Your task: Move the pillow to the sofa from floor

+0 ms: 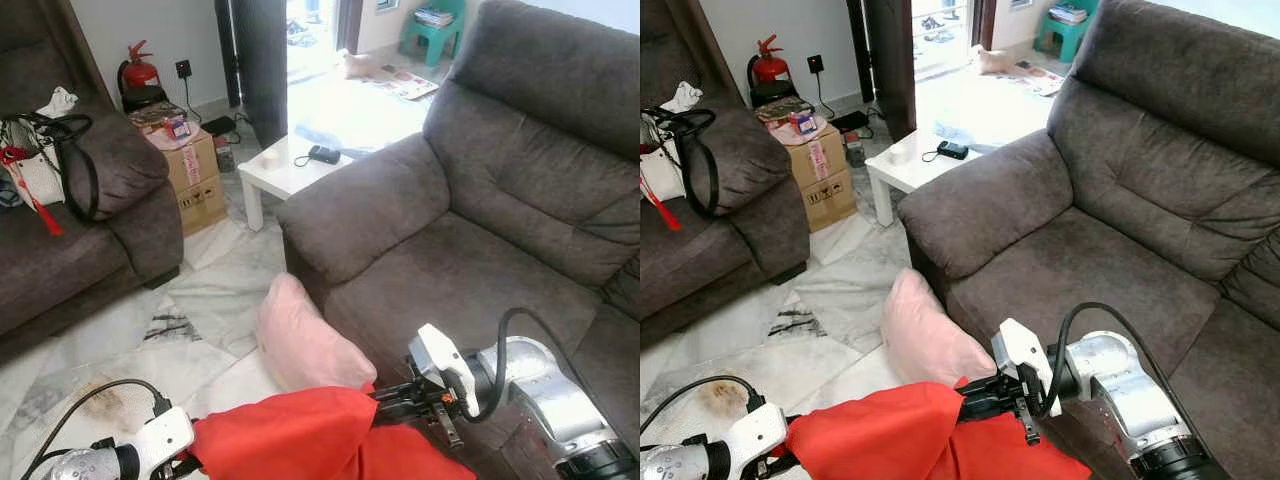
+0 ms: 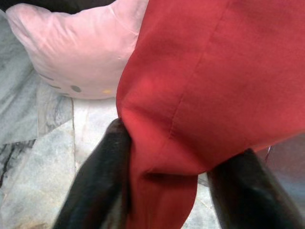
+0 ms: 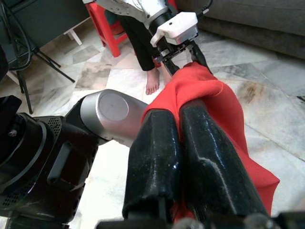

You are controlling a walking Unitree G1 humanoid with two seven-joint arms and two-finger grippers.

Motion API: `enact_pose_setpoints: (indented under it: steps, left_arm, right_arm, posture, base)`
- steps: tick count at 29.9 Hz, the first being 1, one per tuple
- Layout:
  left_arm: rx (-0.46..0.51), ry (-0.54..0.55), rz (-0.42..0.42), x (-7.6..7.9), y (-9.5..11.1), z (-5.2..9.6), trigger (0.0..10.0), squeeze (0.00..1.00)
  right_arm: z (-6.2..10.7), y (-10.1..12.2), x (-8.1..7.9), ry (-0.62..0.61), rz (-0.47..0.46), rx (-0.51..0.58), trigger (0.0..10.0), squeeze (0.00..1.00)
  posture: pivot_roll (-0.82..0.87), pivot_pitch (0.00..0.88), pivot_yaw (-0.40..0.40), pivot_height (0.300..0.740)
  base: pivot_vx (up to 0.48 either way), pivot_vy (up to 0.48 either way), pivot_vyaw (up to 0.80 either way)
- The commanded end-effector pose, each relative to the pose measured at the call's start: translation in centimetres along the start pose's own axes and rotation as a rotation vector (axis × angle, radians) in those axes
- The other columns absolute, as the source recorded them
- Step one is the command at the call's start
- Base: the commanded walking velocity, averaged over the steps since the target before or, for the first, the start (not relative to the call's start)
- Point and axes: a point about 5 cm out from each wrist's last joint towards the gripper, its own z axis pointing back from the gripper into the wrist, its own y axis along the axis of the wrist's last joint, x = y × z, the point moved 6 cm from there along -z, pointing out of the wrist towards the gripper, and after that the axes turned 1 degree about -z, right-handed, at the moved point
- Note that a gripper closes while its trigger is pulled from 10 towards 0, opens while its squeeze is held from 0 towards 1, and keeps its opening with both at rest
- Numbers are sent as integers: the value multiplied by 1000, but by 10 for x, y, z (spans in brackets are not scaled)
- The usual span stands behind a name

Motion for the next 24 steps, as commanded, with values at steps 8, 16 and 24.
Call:
enact_pose_setpoints:
  steps: [8, 16, 24]
  left_arm:
    - [35, -5, 21, 5, 7, -3, 0, 0]
    - [52, 10, 24, 1, 13, -3, 0, 0]
    - [79, 32, 25, -1, 21, -4, 0, 0]
  right_arm:
    - [-3, 20, -1, 15, 85, 57, 10000, 0]
    - [-3, 19, 2, -4, 85, 57, 10000, 0]
    - [-3, 23, 7, -35, 101, 82, 10000, 0]
  posture:
    - [49, 73, -58, 740]
    - [51, 72, -55, 740]
    - [53, 68, -48, 740]
  base:
    - [0, 0, 0]
    - [0, 0, 0]
    - [0, 0, 0]
